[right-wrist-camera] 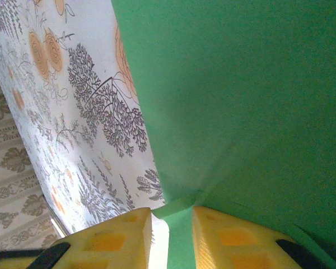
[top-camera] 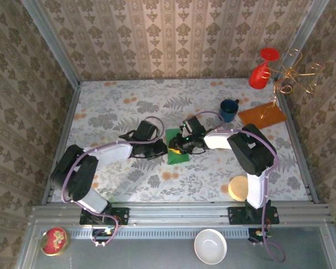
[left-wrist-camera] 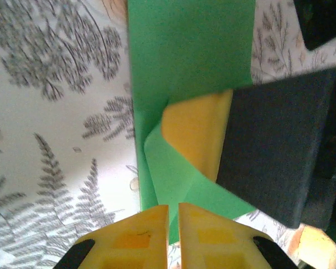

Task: Fold a paper plane with a square sheet of paper (pick it up from the middle)
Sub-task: Fold the triangle a second time at the center of the table.

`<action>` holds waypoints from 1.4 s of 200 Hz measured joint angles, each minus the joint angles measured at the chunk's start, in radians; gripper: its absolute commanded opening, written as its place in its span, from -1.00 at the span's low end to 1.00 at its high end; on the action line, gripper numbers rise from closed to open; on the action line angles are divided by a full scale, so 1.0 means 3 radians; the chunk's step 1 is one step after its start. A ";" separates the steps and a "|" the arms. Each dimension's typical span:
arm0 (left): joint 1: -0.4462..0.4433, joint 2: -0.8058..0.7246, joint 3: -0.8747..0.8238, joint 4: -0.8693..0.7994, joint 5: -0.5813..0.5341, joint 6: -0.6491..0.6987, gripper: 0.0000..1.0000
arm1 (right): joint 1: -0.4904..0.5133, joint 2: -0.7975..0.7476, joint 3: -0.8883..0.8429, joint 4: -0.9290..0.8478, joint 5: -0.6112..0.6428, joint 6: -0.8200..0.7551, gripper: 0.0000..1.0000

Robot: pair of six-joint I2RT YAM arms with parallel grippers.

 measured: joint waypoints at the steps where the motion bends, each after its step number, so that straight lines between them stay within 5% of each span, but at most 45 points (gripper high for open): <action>1: -0.0004 0.0000 -0.0004 0.0005 0.0003 -0.0005 -0.74 | 0.0000 0.0000 0.0003 -0.0003 -0.0001 0.0000 -0.39; 44: -0.0137 0.0081 -0.0065 0.0233 0.0019 -0.0118 -0.75 | -0.0018 0.0000 0.0015 -0.0014 -0.0064 -0.0036 -0.32; 140: -0.0237 0.0308 -0.0062 0.0378 0.0058 -0.0201 -0.80 | -0.0053 0.0000 0.0014 -0.0076 -0.0064 -0.0033 -0.58; 280: -0.0256 0.0389 -0.0085 0.0373 0.0083 -0.0239 -0.81 | -0.0076 0.0000 0.0014 -0.0106 -0.0065 -0.0034 -0.63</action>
